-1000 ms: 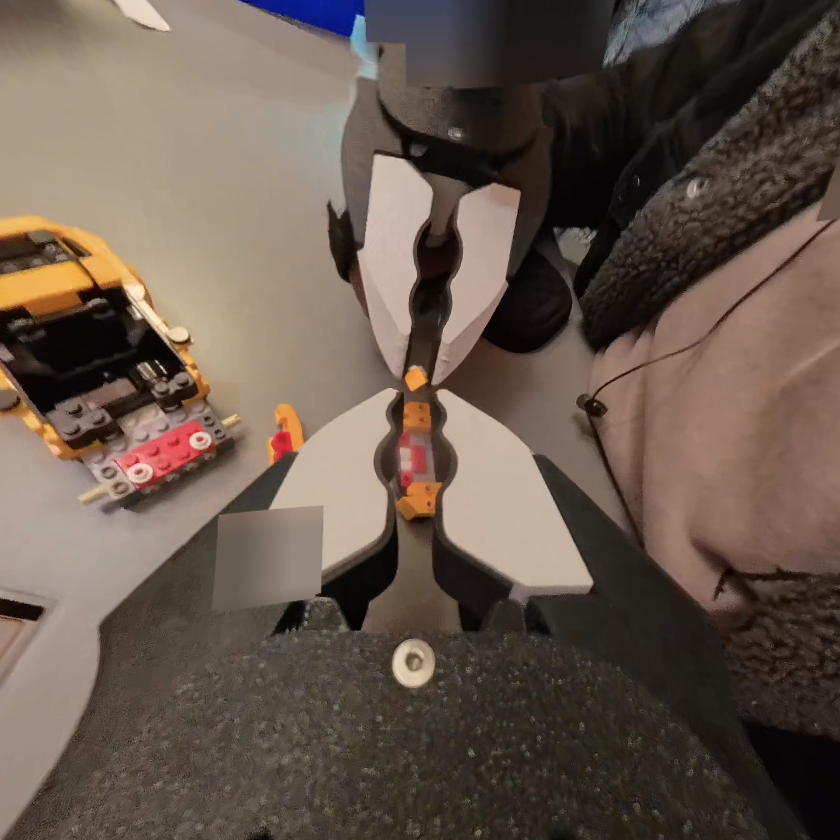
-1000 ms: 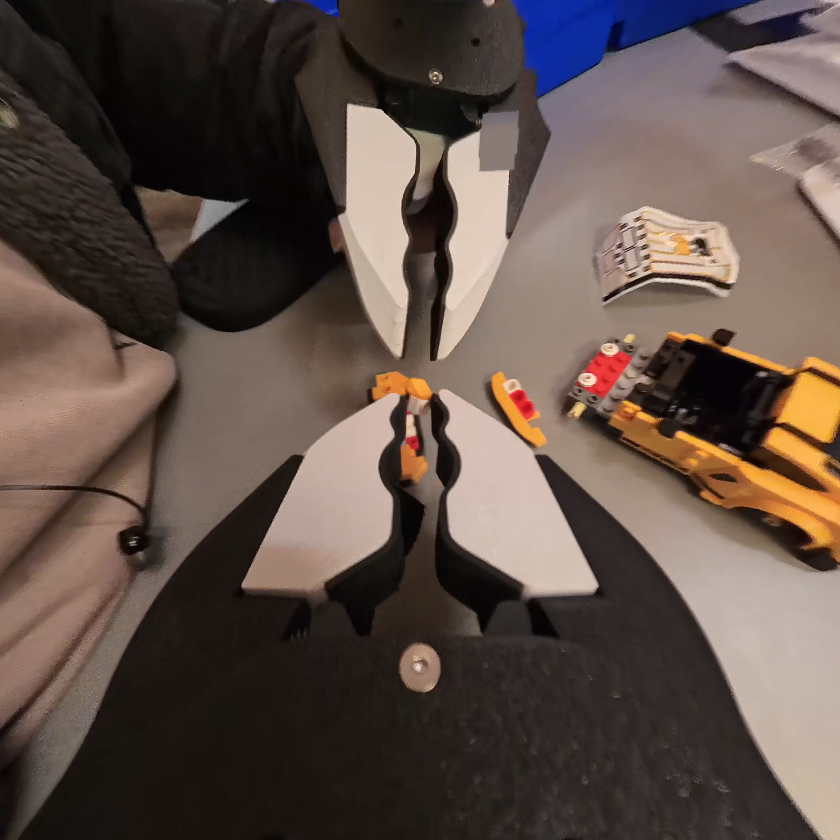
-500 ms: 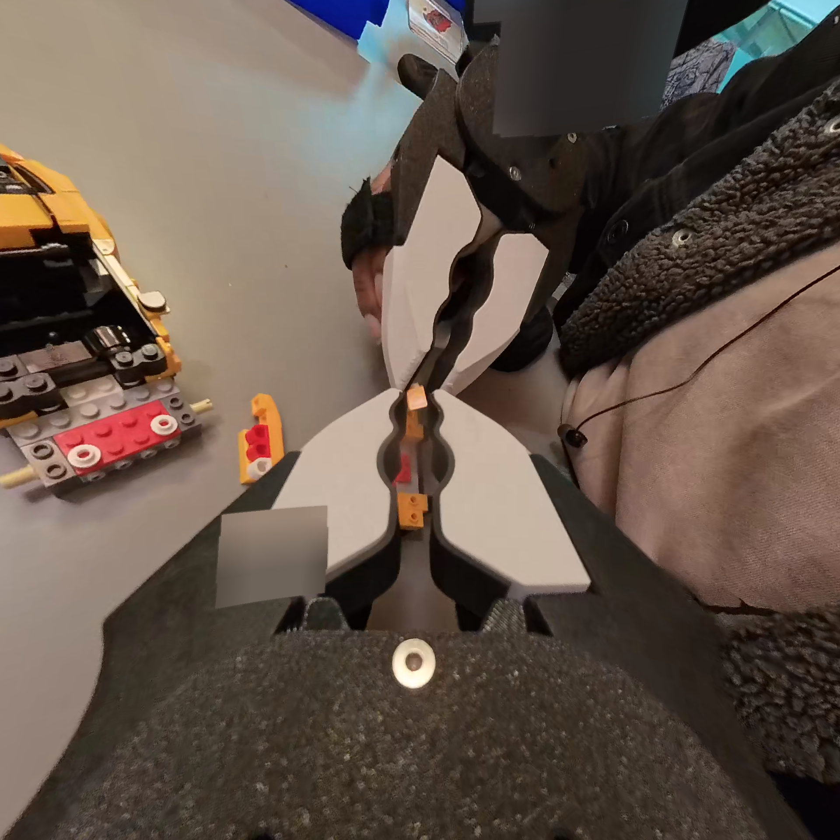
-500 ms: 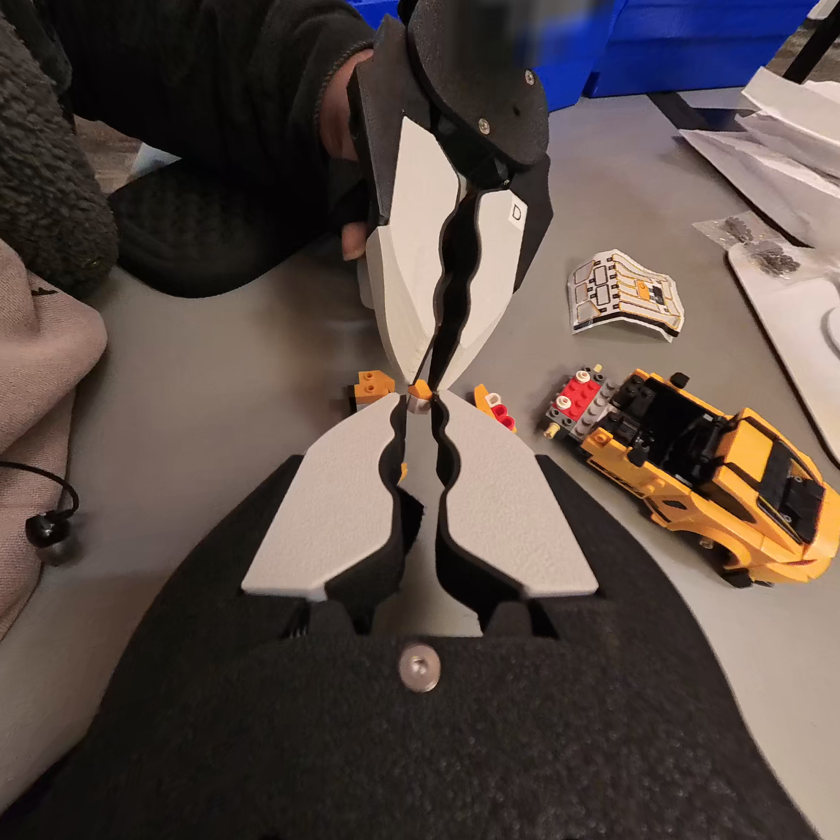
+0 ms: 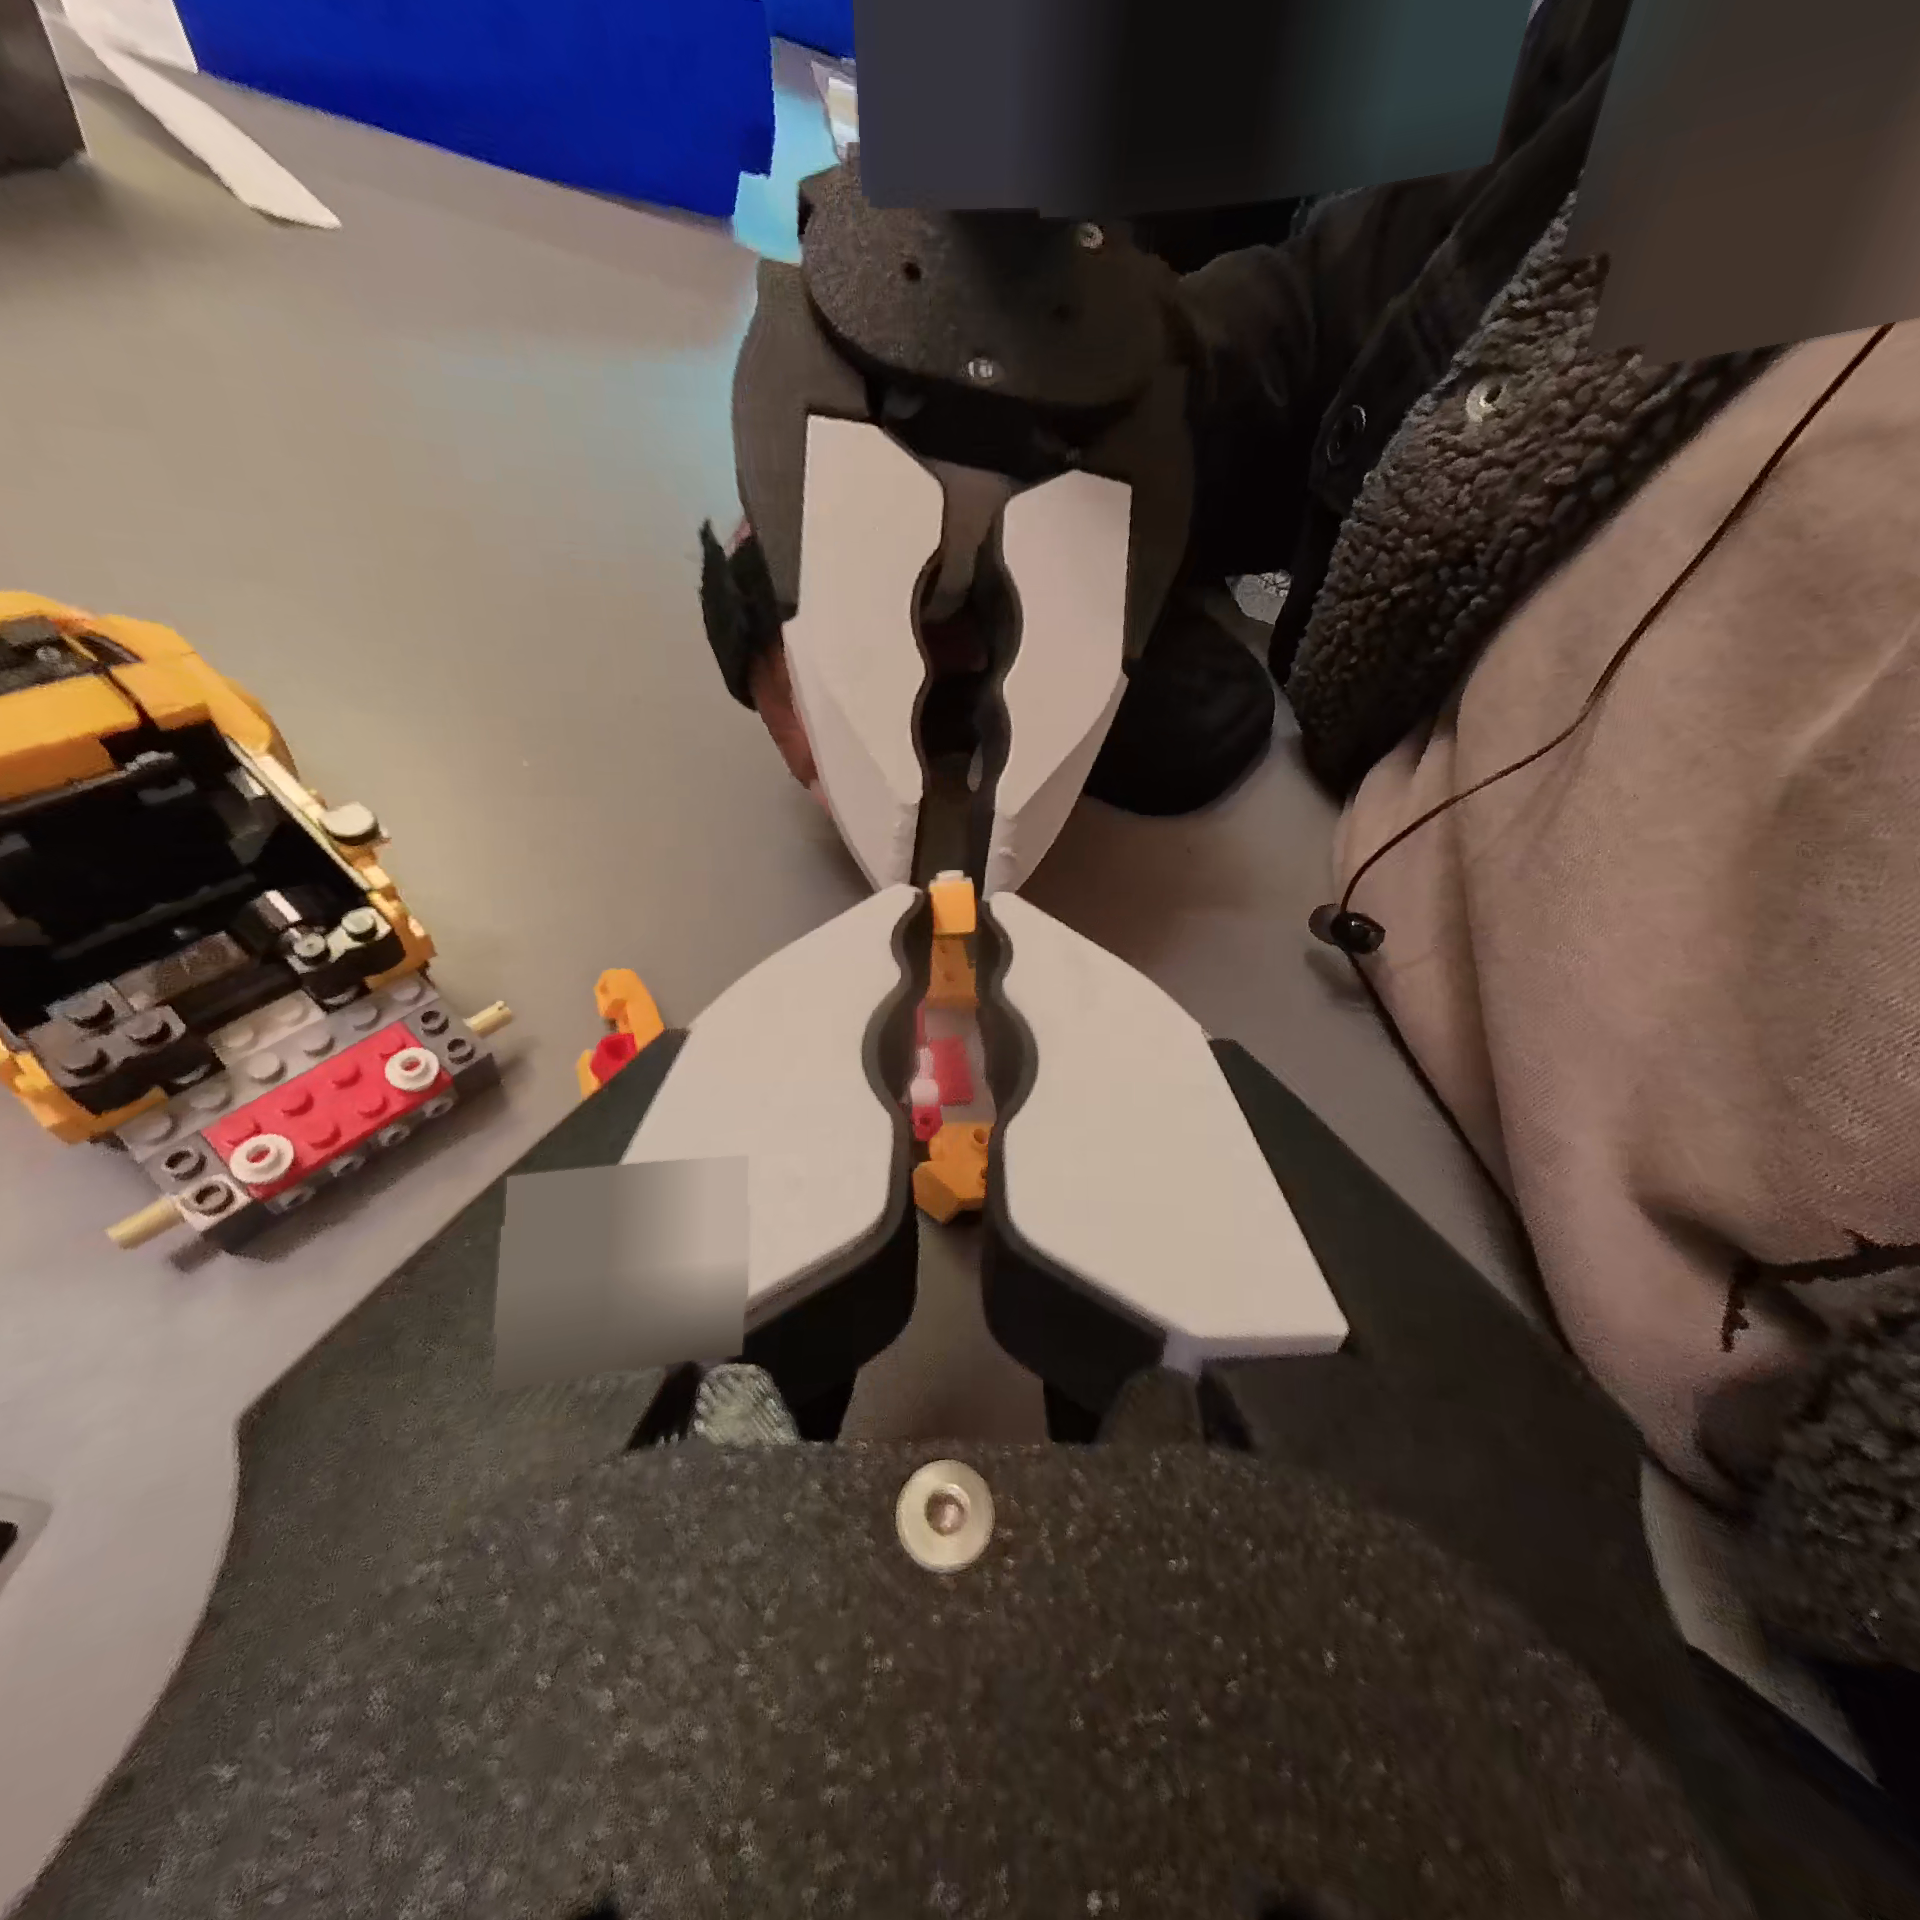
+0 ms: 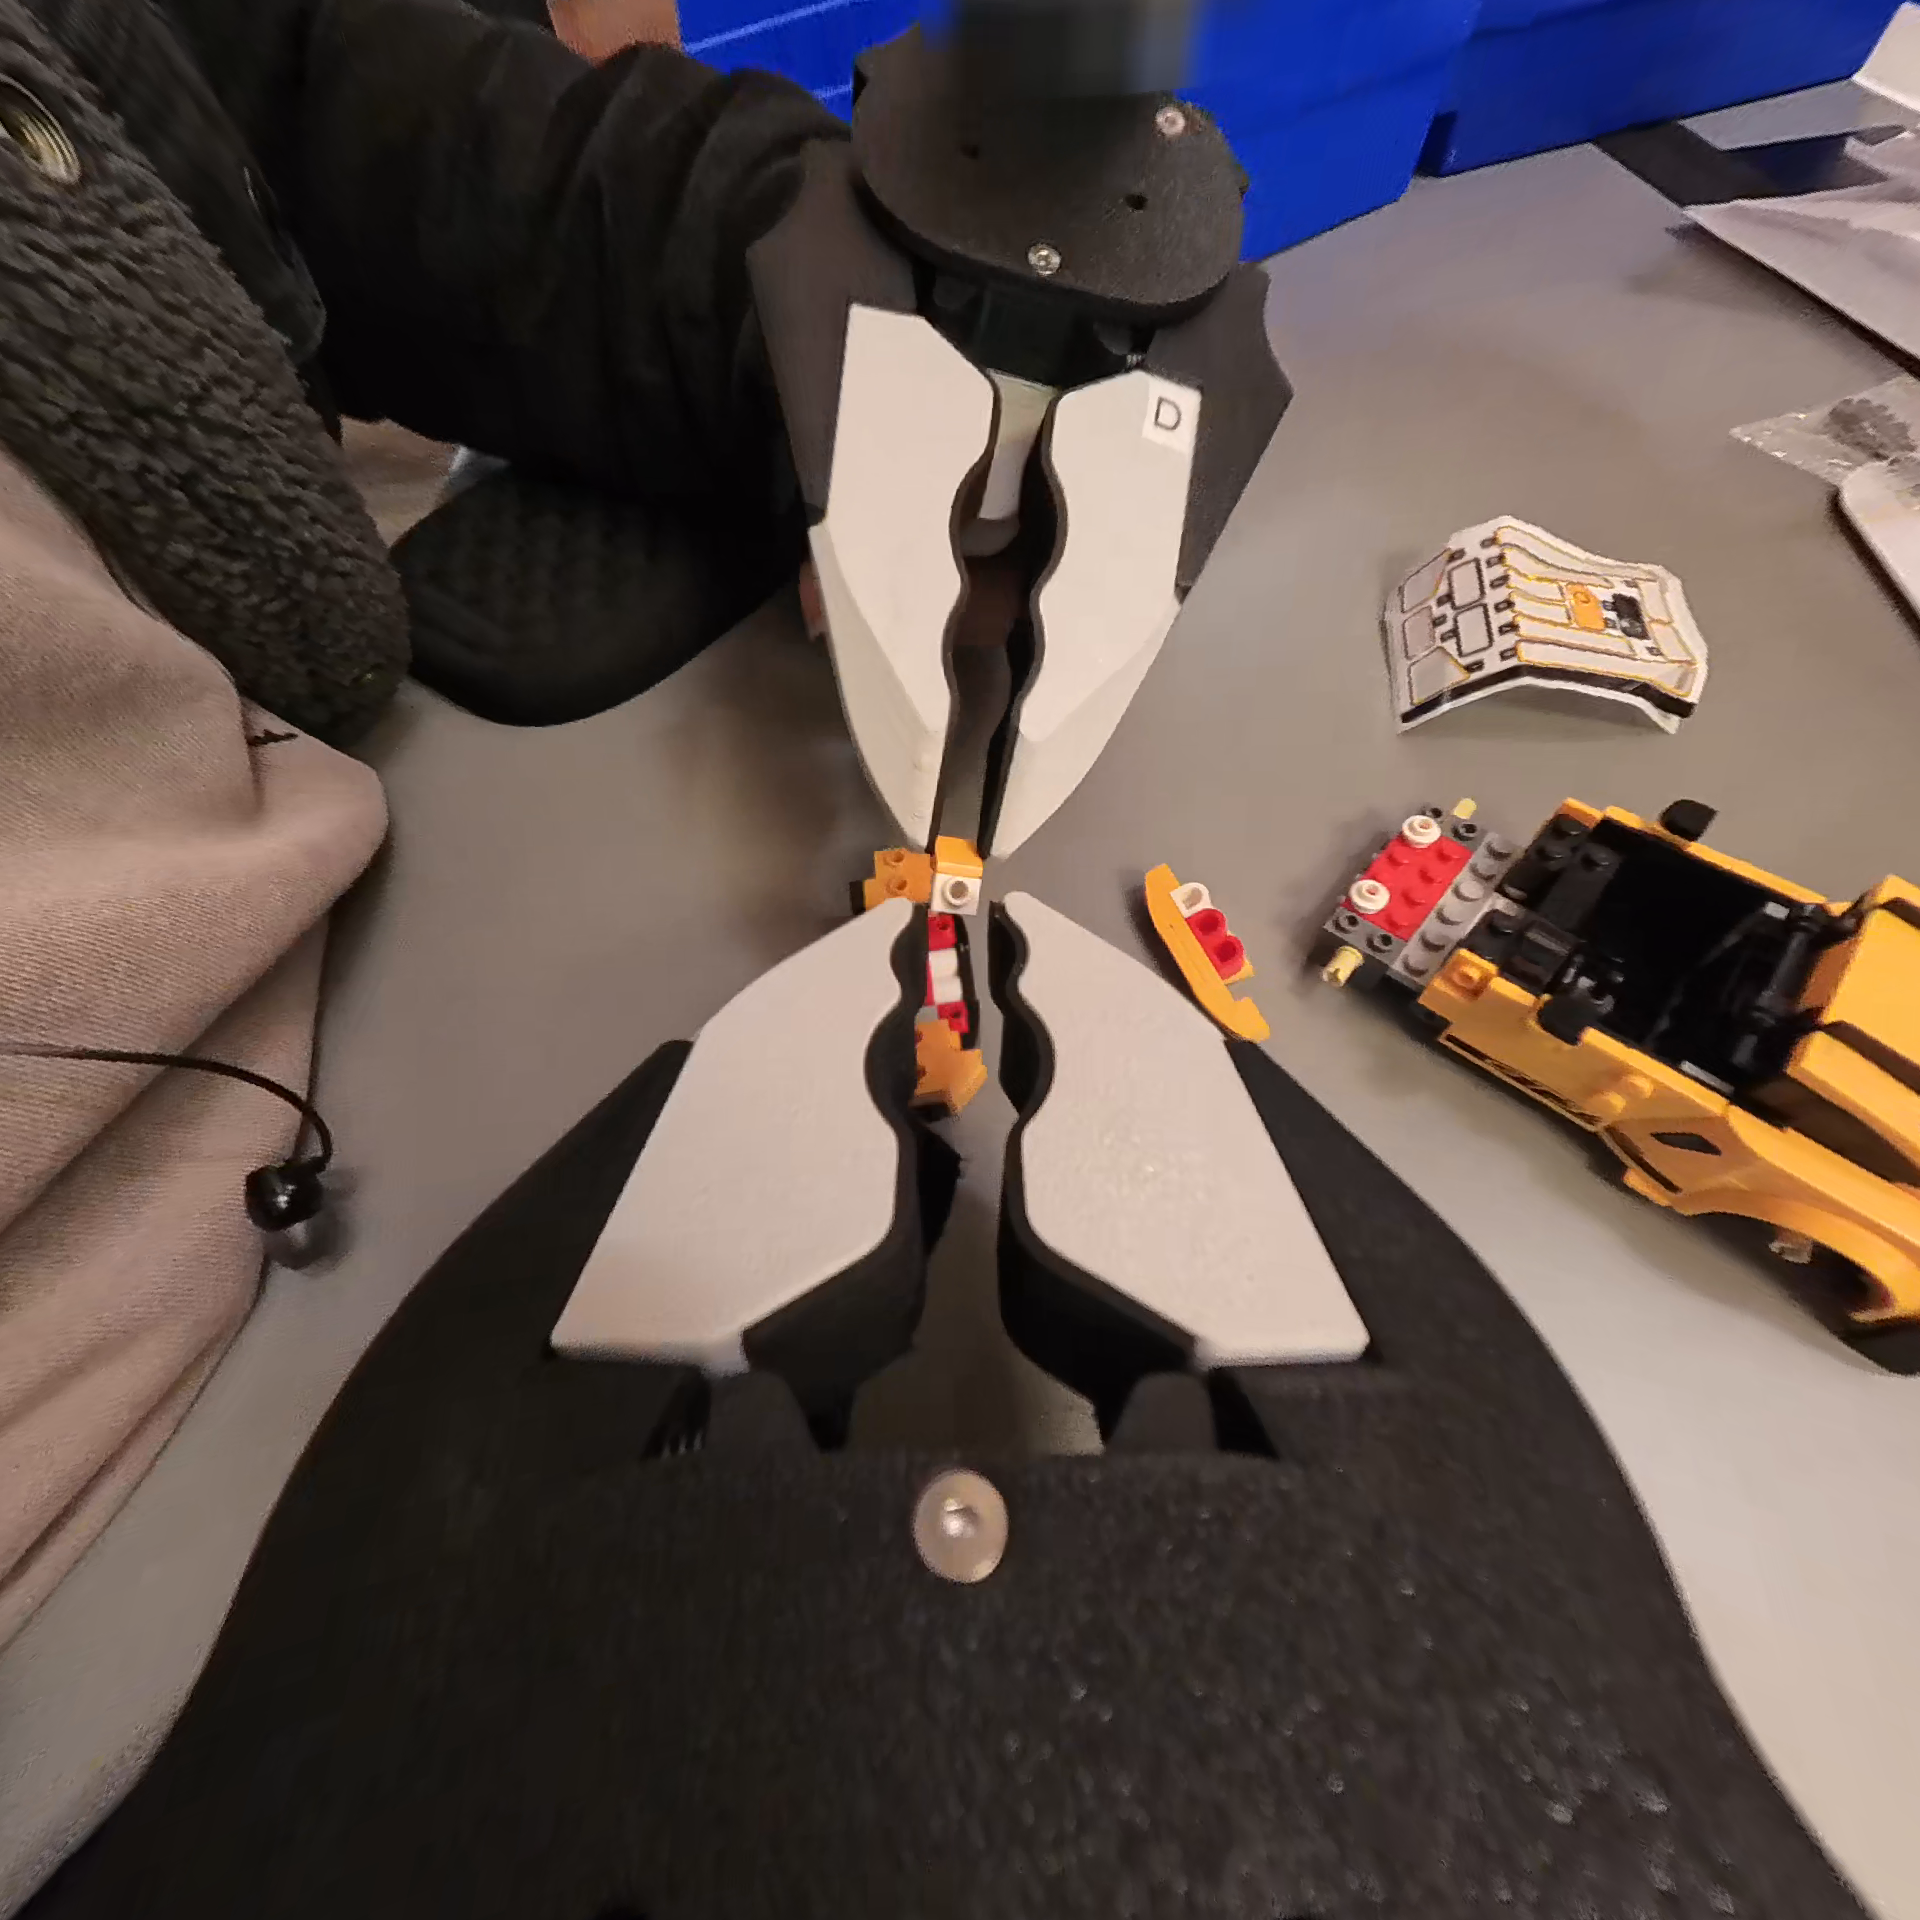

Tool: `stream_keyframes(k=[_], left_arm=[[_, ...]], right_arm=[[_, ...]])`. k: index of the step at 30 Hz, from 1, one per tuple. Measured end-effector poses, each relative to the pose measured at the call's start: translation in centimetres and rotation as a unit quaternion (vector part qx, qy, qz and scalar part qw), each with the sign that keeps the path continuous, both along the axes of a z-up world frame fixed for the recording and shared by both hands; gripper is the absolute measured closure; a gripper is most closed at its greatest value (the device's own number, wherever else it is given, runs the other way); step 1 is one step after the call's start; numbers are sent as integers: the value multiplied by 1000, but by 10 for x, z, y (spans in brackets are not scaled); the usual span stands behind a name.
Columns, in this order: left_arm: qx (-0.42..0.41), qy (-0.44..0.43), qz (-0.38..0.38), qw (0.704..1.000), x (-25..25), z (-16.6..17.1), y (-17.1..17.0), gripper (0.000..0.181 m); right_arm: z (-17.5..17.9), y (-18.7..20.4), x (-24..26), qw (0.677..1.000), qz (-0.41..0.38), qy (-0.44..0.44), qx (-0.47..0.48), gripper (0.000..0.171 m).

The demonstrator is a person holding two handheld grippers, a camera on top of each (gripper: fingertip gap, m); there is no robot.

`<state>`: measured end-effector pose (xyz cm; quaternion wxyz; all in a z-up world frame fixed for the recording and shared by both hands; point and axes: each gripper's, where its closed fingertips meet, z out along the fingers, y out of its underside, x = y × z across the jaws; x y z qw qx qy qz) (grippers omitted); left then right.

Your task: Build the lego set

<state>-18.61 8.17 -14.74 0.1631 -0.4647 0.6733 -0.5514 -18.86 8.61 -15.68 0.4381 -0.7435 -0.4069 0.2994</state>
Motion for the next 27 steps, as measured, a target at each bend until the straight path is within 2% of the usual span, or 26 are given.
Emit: stream_keyframes(k=[7,19,27], left_arm=[[32,-24,0,999,1,0,0,174],[39,1,12,999,2,-8,1,172],[86,-45,16,995,2,0,-1,173]], right_arm=[[2,0,0,1000,1,11,8,163],[-2,0,1,1000,0,18,-4,163],[7,0,1,996,5,78,-46,163]])
